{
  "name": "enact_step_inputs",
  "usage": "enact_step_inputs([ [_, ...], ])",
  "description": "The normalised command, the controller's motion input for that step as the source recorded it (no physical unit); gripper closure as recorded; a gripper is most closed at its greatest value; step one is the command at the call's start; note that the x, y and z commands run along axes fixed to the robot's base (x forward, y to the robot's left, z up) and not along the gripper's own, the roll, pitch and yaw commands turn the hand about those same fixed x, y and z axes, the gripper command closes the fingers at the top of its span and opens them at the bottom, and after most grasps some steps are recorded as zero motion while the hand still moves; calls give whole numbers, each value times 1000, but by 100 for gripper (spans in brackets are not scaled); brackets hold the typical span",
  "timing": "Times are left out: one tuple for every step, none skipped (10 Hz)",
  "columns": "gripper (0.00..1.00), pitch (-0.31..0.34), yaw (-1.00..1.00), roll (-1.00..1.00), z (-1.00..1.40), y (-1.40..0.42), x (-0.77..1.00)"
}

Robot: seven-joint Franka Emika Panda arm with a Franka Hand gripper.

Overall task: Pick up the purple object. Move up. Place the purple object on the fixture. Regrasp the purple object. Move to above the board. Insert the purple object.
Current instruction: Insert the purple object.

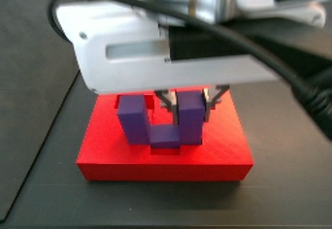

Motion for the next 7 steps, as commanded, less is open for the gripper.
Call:
enact_step_inputs([
  [100,14,0,79,-494,-40,729],
  [100,84,0,86,-503,-37,777],
  [100,96,0,117,-503,-57,737],
  [100,114,0,46,-226,-80,497],
  [100,89,0,3,-37,-17,231],
  [100,94,0,31,0,-26,137],
  [100,86,0,51,0,-49,149],
])
